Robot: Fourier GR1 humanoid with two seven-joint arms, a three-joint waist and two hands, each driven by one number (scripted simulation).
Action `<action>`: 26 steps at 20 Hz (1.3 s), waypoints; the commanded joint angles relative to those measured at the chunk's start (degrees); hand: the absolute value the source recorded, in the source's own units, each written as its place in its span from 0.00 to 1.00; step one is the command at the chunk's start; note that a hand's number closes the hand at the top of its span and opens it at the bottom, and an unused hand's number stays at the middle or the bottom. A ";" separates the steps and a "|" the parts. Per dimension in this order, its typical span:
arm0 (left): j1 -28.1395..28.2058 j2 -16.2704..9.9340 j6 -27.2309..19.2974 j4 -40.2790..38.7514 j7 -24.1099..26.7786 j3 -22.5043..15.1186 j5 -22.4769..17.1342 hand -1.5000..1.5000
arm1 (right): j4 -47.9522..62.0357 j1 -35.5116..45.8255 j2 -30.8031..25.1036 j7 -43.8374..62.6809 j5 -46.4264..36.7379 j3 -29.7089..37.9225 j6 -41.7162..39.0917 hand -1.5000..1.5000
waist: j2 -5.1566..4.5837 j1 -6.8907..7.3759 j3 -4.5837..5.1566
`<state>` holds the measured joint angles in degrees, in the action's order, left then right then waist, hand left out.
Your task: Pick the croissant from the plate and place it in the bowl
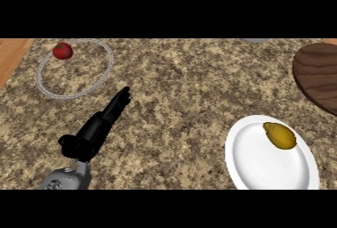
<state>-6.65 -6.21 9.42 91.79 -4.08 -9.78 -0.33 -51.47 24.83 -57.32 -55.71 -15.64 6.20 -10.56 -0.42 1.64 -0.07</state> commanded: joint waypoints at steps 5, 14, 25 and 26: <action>-2.38 2.65 -0.91 -2.36 -0.41 -1.54 1.59 0.50 | 18.48 12.92 7.71 -7.53 -9.10 -1.59 12.32 1.00 | -0.37 0.86 -0.08; -3.46 0.95 0.76 -1.37 -0.21 -0.11 0.68 0.50 | 30.57 20.81 5.04 -2.36 -19.52 -11.87 -4.16 0.00 | -1.00 2.92 -0.12; -3.88 2.47 -0.21 -1.94 -1.30 -1.30 1.84 0.50 | 39.04 28.07 6.86 -5.75 -10.65 -4.01 -9.27 0.00 | -1.06 1.93 -0.23; -3.86 1.29 0.73 -0.85 -1.57 0.33 0.28 0.50 | 40.21 28.39 8.01 -4.16 -9.28 -2.81 -9.37 0.00 | -1.14 2.55 -0.26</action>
<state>-10.32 -4.44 9.91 90.82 -5.77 -10.30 0.37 -15.06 50.38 -49.44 -57.14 -28.97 -0.47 -11.86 -1.47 3.95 -0.31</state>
